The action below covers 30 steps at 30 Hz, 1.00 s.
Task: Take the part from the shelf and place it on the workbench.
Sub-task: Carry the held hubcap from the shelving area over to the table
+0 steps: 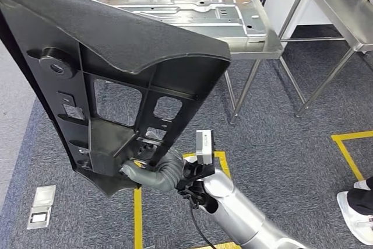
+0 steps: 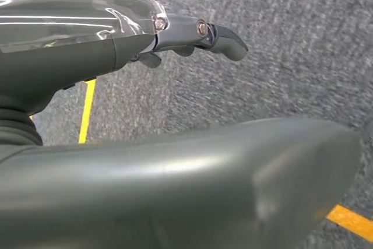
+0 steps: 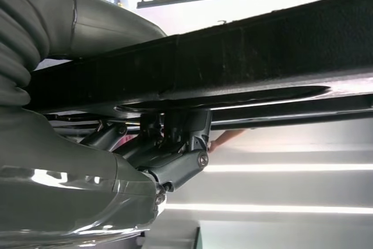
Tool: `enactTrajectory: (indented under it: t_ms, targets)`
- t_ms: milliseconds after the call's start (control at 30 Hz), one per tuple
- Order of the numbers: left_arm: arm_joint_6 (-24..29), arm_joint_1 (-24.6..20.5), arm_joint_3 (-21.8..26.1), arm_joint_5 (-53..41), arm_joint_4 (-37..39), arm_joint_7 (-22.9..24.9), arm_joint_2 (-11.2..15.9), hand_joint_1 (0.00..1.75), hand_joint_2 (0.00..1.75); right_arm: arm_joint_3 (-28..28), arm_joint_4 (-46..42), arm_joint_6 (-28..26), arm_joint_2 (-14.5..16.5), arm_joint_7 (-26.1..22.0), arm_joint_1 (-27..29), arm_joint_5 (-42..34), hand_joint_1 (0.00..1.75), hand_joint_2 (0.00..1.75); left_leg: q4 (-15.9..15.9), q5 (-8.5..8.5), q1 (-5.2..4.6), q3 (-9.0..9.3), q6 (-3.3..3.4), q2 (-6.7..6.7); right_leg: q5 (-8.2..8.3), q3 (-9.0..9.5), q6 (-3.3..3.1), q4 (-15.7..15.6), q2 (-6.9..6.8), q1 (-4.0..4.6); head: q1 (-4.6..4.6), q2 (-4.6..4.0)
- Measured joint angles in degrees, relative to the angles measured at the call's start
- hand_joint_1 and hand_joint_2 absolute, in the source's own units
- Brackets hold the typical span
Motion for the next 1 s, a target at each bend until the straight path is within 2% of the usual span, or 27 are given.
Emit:
enactTrajectory:
  t_ms: [67,100,133,167,233,267,300,367,433,467,500,567,600,633,667,733,800,833,933,1000]
  targets:
    - [0.0,0.0,0.0,0.0,0.0,0.0,0.0,0.0,1.75,0.0,0.0,0.0,-0.1,0.0,0.2,0.0,1.75,1.75,0.0,-0.7,0.02,0.67,0.15,0.0,-2.53,-4.91,0.48,7.8,-0.07,-0.33,0.02,0.0]
    - [0.1,0.0,0.0,0.0,0.0,0.0,0.0,0.0,1.75,0.0,0.0,0.0,-0.2,0.0,0.4,0.0,1.75,1.75,0.0,-1.15,0.02,1.16,0.11,-0.01,-2.95,-7.06,0.6,10.5,-0.08,-0.44,0.02,0.0]
    - [0.1,0.1,0.0,0.0,0.0,0.0,0.0,0.0,1.75,0.0,0.0,0.0,-0.3,0.0,0.6,0.0,1.75,1.75,0.0,-1.66,0.01,1.8,0.05,-0.04,-2.31,-8.33,0.62,11.3,-0.08,-0.49,0.02,0.0]
    - [0.1,0.1,0.0,0.0,0.0,0.0,0.0,0.0,1.75,0.0,0.0,0.0,-0.4,0.0,0.7,0.0,1.75,1.75,0.0,-2.23,0.0,2.57,-0.05,-0.1,-0.52,-8.5,0.52,9.7,-0.08,-0.51,0.02,0.0]
    - [0.2,0.0,0.0,0.0,0.0,0.0,0.0,0.0,1.75,0.0,0.0,0.1,-0.4,0.0,0.8,0.0,1.75,1.75,-0.1,-3.41,-0.01,4.25,-0.31,-0.21,4.81,-6.82,-0.07,2.7,-0.07,-0.32,0.01,0.0]
    - [0.2,0.0,0.0,0.0,0.0,0.0,-0.1,0.0,1.75,0.0,0.0,0.1,-0.4,0.0,0.8,0.0,1.75,1.75,-0.2,-3.88,0.02,4.87,-0.51,-0.26,6.58,-6.05,-0.5,-0.5,-0.08,-0.09,-0.02,0.0]
    - [0.2,-0.1,0.0,0.0,0.0,0.0,-0.1,0.0,1.75,0.0,0.0,0.1,-0.5,0.0,0.8,0.0,1.75,1.75,-0.4,-4.24,0.07,5.23,-0.79,-0.28,7.62,-5.56,-0.9,-2.5,-0.09,0.17,0.0,0.0]
    - [0.2,-0.1,0.0,0.0,0.0,0.0,-0.2,0.0,1.75,0.0,0.0,0.1,-0.5,0.0,0.8,-0.1,1.75,1.75,-0.8,-4.43,0.11,5.78,-1.45,-0.24,7.46,-5.23,-1.58,-3.9,-0.03,0.52,0.07,0.0]
    - [0.2,-0.2,0.0,0.0,0.0,0.0,-0.3,0.0,1.75,0.0,-0.2,0.2,-0.4,0.0,0.7,-0.2,1.75,1.75,-0.3,-4.48,0.12,6.12,-1.92,-0.15,7.29,-4.03,-2.07,-4.9,0.04,0.29,0.14,0.0]
    - [0.2,-0.3,0.0,0.0,0.0,0.0,-0.3,0.0,1.75,0.0,-0.2,0.3,-0.3,-0.1,0.5,-0.3,1.75,1.75,1.2,-4.72,0.12,5.54,-2.05,-0.12,7.14,-3.29,-2.33,-5.4,0.02,0.15,0.11,0.0]
    - [0.2,-0.4,0.0,0.0,0.0,0.0,-0.3,0.0,1.75,0.0,-0.2,0.5,-0.2,-0.1,0.4,-0.3,1.75,1.75,3.7,-5.37,0.11,4.19,-2.12,-0.12,6.93,-2.63,-2.56,-5.7,0.0,0.03,0.08,0.0]
    - [0.2,-0.4,0.0,0.0,0.0,0.0,-0.2,0.0,1.75,0.0,-0.2,0.6,-0.1,-0.1,0.3,-0.5,1.75,1.75,10.3,-7.75,0.05,-0.25,-2.37,-0.12,6.24,-1.78,-2.96,-5.8,0.01,0.12,0.04,0.0]
    - [0.2,-0.3,0.0,0.0,0.0,0.0,-0.2,0.0,1.75,0.0,-0.1,0.7,-0.1,0.0,0.3,-0.6,1.75,1.75,12.8,-8.79,0.04,-2.37,-2.49,-0.12,5.83,-1.38,-3.05,-5.8,0.1,0.17,0.03,0.0]
    - [0.2,-0.1,0.0,0.0,0.0,0.0,-0.2,0.0,1.75,0.0,-0.1,0.7,0.0,0.1,0.4,-0.7,1.75,1.75,13.8,-9.01,0.05,-3.86,-2.59,-0.12,5.39,-0.87,-3.08,-5.8,0.21,0.2,0.04,0.0]
    - [0.2,0.0,0.0,0.0,0.0,0.0,-0.2,0.0,1.75,0.1,-0.1,0.7,0.0,0.3,0.5,-0.8,1.75,1.75,12.9,-7.96,0.05,-4.45,-2.63,-0.12,4.91,-0.29,-3.04,-5.8,0.31,0.21,0.04,0.0]
    - [0.2,0.0,0.0,0.0,0.0,0.0,-0.1,0.0,1.75,0.1,-0.1,0.8,0.1,0.5,0.6,-0.9,1.75,1.75,7.0,-2.78,0.08,-3.56,-2.55,-0.12,3.79,1.06,-2.77,-5.6,0.42,0.18,0.04,0.0]
    - [0.2,0.0,0.0,0.0,0.0,0.0,-0.1,0.0,1.75,0.1,-0.1,0.8,0.2,0.6,0.6,-0.9,1.75,1.75,1.8,0.69,-0.09,-2.62,-2.16,-0.11,2.87,1.79,-2.25,-5.4,0.5,0.26,-0.01,0.0]
    - [0.2,0.1,0.0,0.0,0.0,0.0,-0.1,0.0,1.75,0.2,0.0,0.9,0.2,0.6,0.7,-0.9,1.75,1.75,0.8,1.16,-0.2,-2.54,-1.83,-0.11,2.55,1.88,-1.91,-5.3,0.56,0.32,-0.03,0.0]
    - [0.2,0.2,0.0,0.0,0.0,0.0,-0.1,0.0,1.75,0.3,0.0,0.9,0.2,0.7,0.7,-1.1,1.75,1.75,0.6,0.91,-0.22,-2.12,-0.84,-0.17,2.0,1.85,-1.03,-4.6,0.57,0.34,0.01,0.0]
    - [0.2,0.2,0.0,0.0,0.0,-0.1,-0.1,0.0,1.75,0.4,-0.1,0.9,0.2,0.9,0.5,-1.5,1.75,1.75,0.2,0.58,0.03,-1.19,-0.3,-0.19,0.77,0.11,-0.35,-0.8,0.39,0.15,0.05,0.0]
